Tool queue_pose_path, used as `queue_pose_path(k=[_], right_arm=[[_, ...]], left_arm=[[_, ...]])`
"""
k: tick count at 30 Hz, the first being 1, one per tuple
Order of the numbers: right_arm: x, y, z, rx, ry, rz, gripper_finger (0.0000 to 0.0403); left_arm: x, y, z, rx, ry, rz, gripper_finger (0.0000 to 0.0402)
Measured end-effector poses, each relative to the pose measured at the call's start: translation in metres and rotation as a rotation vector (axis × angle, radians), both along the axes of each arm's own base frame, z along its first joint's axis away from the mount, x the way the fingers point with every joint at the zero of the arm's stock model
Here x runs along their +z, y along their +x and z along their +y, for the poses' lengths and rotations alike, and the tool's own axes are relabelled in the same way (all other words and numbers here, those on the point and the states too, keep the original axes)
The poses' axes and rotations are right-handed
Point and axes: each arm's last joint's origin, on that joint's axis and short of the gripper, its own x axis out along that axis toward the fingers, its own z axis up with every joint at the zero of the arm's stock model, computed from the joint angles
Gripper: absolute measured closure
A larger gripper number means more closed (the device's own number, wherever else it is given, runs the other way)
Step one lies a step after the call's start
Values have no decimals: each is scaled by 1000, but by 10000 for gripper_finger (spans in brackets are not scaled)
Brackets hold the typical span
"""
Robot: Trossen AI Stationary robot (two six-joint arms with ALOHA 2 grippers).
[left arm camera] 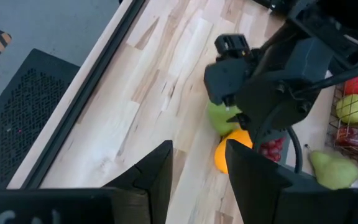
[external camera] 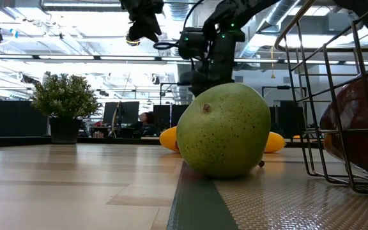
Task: Build produce basket
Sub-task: Put the top pear into the wire basket
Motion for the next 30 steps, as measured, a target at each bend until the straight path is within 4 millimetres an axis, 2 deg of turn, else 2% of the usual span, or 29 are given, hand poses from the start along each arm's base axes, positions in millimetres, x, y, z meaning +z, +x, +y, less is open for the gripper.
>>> queue_pose_path(k=[4, 7, 13, 21, 25, 30], right_arm=[[3, -5, -1, -48, -75, 46, 47], [6, -7, 2, -40, -46, 53, 40], [-9, -1, 16, -15, -20, 41, 33], [-15, -3, 14, -32, -20, 39, 38], [-15, 0, 24, 9, -23, 34, 38], [-14, 1, 29, 148, -47, 41, 29]], left_arm=[[0, 0, 0, -2, 6, -1, 267], [0, 0, 0, -3, 8, -4, 267], [0, 0, 0, -2, 7, -3, 267], [0, 0, 0, 1, 4, -3, 267], [0, 0, 0, 2, 3, -3, 267], [0, 0, 0, 1, 4, -4, 267]])
